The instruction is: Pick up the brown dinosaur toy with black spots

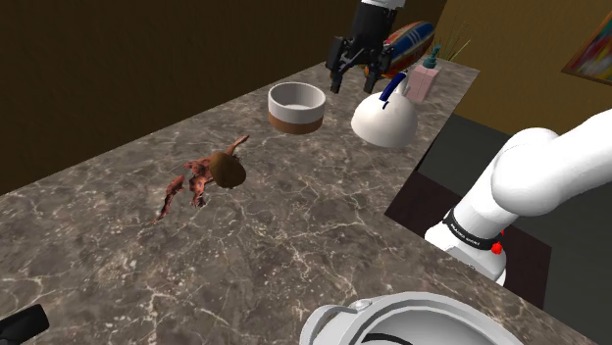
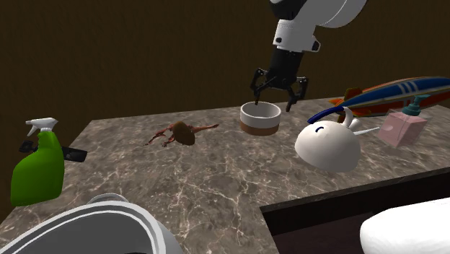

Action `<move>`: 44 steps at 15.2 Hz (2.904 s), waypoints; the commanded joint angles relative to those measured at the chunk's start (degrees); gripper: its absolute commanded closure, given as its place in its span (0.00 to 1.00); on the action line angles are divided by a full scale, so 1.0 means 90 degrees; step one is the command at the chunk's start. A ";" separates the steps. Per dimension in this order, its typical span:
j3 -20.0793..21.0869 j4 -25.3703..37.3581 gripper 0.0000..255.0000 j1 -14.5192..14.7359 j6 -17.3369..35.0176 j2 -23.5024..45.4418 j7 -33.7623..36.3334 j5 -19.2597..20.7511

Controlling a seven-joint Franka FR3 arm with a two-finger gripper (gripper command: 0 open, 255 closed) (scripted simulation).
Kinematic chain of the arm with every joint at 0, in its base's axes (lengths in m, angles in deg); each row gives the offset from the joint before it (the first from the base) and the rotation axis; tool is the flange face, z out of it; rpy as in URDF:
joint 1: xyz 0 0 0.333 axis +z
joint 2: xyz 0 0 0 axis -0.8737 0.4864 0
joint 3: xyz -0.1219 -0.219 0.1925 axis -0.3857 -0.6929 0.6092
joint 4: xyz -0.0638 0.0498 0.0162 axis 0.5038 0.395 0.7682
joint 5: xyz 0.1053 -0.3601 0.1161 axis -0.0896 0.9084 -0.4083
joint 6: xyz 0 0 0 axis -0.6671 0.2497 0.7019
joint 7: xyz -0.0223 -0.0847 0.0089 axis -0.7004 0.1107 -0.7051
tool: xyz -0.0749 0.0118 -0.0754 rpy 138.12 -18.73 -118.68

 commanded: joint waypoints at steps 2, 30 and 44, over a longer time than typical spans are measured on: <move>0.0338 0.0231 0.00 0.0008 0.0335 0.0580 0.0629 -0.0189; 0.1362 0.3351 0.00 0.0592 0.2328 0.5708 0.4520 0.0396; 0.1369 0.3435 1.00 0.0582 0.2183 0.5641 0.4547 0.0387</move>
